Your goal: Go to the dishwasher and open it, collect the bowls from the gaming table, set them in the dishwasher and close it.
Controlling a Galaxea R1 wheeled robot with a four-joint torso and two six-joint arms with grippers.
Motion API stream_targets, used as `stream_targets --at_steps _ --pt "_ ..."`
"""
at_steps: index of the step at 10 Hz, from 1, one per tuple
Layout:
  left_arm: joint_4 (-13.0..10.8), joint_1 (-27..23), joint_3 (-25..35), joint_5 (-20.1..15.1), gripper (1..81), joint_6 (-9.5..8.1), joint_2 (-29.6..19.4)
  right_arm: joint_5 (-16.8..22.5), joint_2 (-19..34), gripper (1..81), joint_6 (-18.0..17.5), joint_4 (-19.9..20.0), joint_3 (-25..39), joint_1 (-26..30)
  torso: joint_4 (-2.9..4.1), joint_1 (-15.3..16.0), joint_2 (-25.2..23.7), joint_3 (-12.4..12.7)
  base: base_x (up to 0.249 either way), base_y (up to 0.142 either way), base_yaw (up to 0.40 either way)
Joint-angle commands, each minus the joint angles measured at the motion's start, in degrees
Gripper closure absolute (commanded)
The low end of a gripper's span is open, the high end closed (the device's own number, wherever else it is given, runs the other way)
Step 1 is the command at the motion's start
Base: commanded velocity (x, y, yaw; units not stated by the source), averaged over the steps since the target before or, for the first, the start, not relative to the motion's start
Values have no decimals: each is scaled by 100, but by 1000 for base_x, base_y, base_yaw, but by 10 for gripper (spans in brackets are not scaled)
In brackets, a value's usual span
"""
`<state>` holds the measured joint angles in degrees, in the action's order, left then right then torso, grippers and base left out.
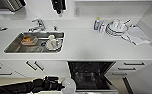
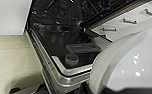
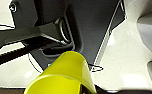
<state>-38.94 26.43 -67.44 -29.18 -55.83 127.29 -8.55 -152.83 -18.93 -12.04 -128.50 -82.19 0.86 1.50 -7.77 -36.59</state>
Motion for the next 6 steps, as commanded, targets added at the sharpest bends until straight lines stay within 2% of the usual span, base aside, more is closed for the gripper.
stream_targets --at_steps 1,2,6 --pt "325 -1056 240 -764 811 -103 666 380 154 811 -5 -35 186 -39 0 0 0 0 0 0 0" --pt "317 -1117 29 -808 811 -156 974 380 145 811 -5 -44 212 -39 0 0 0 -2 0 0 0" --pt "264 -1135 -1140 -808 811 -156 2204 371 154 811 -5 -35 292 -39 0 2 5 -5 0 0 0"
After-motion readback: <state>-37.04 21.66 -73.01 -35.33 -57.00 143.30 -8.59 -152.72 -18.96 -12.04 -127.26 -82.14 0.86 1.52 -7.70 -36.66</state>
